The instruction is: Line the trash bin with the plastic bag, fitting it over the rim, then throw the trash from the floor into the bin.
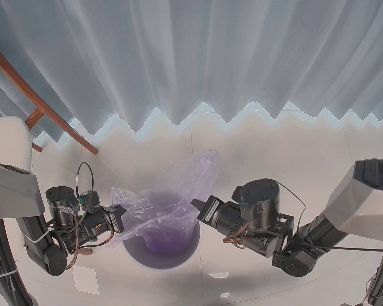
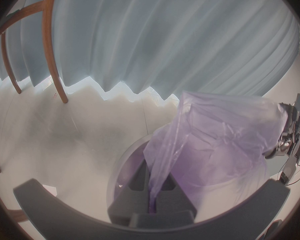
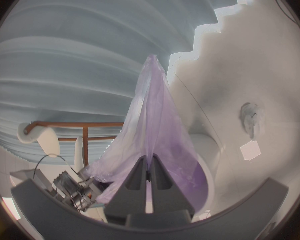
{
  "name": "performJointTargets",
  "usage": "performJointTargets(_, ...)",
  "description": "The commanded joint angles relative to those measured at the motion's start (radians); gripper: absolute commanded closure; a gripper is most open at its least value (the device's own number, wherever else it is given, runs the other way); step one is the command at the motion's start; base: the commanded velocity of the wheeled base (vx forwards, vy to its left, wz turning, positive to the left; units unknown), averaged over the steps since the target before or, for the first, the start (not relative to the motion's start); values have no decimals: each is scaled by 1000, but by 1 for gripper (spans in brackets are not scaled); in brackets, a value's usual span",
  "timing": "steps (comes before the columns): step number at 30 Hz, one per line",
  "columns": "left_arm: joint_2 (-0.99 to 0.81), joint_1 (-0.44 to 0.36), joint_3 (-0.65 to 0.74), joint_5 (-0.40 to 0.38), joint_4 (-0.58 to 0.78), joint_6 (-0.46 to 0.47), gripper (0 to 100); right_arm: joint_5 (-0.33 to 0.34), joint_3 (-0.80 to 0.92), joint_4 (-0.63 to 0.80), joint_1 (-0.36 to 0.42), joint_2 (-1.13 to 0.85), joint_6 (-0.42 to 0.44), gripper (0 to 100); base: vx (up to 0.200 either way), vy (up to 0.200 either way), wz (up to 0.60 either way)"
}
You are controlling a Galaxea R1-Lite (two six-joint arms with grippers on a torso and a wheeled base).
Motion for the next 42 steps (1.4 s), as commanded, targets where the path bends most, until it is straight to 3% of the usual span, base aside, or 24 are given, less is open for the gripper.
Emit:
performJointTargets(1, -22, 20, -4, 1, 2, -15, 100, 0, 155, -82, 5, -47, -78, 100, 0, 0, 0)
performJointTargets(6, -48, 37, -7, 3, 40, -17, 100, 0, 277, -197, 4, -12, -127, 100, 0, 0, 0)
performJointTargets(9, -122, 66, -17, 4, 161, -17, 100, 0, 367, -333, -2, 60, -201, 100, 0, 0, 0)
performJointTargets(15, -231, 69, -19, 6, 325, -17, 100, 0, 364, -513, -48, 186, -268, 100, 0, 0, 0)
performJointTargets(23, -334, 61, 15, 14, 431, -7, 100, 25, 206, -482, -108, 214, -274, 100, 0, 0, 0)
performJointTargets(29, -314, 27, 16, 139, 496, 2, 100, 34, 59, -375, -143, 208, -274, 100, 0, 0, 0)
performJointTargets(42, -259, -3, 15, 153, 489, 5, 100, 43, -242, -111, -211, 261, -270, 100, 0, 0, 0)
